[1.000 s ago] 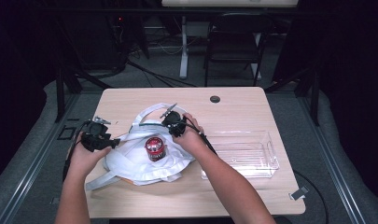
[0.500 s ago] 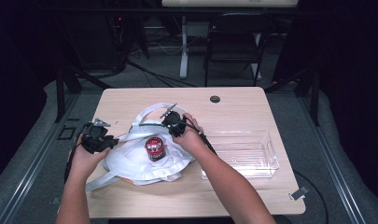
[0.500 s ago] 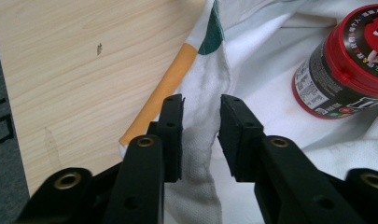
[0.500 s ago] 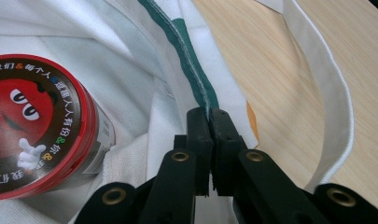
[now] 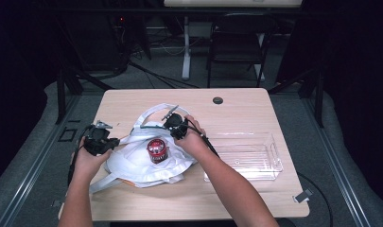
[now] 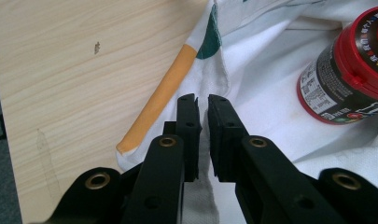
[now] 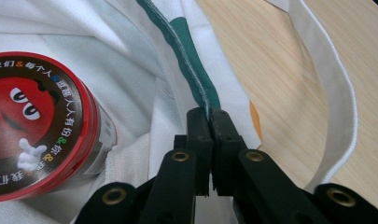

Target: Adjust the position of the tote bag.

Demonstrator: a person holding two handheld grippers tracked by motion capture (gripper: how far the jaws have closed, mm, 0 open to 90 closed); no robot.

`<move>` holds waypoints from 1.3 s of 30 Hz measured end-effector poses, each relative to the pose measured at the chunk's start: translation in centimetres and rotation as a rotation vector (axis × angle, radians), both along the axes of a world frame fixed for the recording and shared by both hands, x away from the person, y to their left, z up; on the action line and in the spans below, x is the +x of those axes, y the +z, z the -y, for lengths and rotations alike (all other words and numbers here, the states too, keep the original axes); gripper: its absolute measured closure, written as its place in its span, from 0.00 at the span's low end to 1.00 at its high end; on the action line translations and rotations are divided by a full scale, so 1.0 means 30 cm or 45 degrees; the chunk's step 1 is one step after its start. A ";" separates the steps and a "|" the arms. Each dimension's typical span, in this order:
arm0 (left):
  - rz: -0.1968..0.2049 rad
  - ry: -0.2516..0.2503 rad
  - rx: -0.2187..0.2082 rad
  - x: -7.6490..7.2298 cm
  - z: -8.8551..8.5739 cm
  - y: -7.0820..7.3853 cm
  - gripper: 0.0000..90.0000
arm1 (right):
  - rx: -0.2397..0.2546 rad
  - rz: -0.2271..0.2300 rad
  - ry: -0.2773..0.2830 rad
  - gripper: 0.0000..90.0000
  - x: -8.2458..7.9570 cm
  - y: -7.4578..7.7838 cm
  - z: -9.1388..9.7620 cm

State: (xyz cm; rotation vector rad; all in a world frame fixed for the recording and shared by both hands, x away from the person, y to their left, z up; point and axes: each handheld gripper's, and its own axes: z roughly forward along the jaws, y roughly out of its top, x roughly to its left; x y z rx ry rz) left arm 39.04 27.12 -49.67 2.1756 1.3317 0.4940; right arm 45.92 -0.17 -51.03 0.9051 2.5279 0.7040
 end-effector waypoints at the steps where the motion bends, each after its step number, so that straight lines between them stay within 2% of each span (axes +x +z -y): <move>1: 0.003 0.002 -0.001 0.000 0.000 -0.001 0.93 | 0.002 0.001 0.000 0.98 0.000 -0.001 -0.001; 3: -0.001 -0.001 -0.007 0.002 0.000 -0.006 0.93 | -0.012 -0.003 0.008 0.98 0.000 0.000 -0.001; 12: -0.027 -0.003 -0.039 0.011 0.003 -0.026 0.94 | -0.004 -0.007 -0.003 0.98 -0.002 -0.005 -0.006; 15: -0.027 -0.002 -0.040 0.011 0.000 -0.024 0.94 | 0.001 -0.011 0.001 0.94 -0.002 -0.001 -0.005; 24: -0.034 0.003 -0.038 0.012 -0.003 -0.022 0.94 | 0.068 0.029 0.002 0.86 -0.026 0.054 0.007; 27: -0.035 0.004 -0.038 0.012 -0.003 -0.022 0.94 | 0.088 0.046 0.000 0.83 -0.039 0.080 0.020; 33: -0.036 0.010 -0.042 0.011 -0.004 -0.022 0.94 | 0.117 0.050 0.041 0.78 -0.088 0.126 0.039; 39: -0.037 0.012 -0.047 0.011 -0.004 -0.022 0.94 | 0.112 0.066 0.097 0.78 -0.142 0.131 0.047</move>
